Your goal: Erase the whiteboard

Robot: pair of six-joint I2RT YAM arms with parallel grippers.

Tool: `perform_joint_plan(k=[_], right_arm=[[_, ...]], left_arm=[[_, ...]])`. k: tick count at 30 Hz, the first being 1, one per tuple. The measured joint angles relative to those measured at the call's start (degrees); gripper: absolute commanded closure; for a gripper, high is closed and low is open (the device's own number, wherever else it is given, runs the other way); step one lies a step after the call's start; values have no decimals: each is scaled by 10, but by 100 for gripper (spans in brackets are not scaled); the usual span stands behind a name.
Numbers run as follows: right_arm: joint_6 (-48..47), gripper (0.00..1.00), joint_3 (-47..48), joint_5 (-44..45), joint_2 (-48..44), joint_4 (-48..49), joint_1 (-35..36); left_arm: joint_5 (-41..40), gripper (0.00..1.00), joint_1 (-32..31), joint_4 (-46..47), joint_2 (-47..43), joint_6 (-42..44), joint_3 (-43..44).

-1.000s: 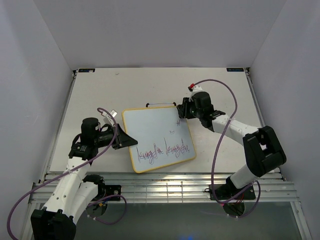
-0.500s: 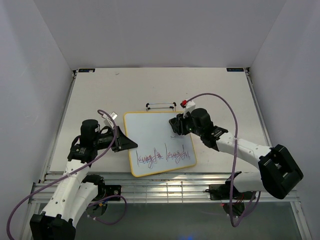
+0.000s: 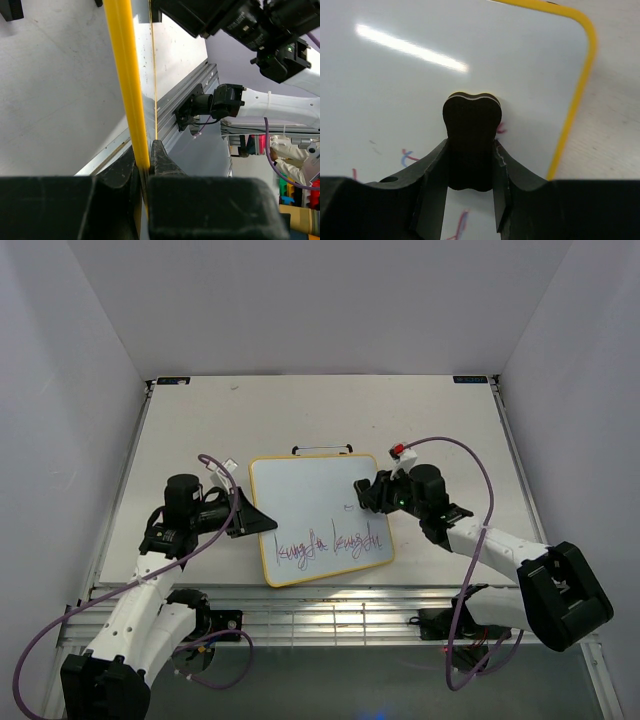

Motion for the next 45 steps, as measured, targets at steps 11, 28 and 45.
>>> perform_joint_plan(k=[11, 28, 45], right_arm=[[-5, 73, -11, -17, 0, -35, -82], [-27, 74, 51, 91, -25, -59, 195], [0, 73, 43, 121, 10, -122, -43]], left_arm=[[12, 100, 0, 24, 0, -4, -4], [9, 100, 4, 31, -2, 9, -6], [3, 100, 2, 75, -2, 19, -8]])
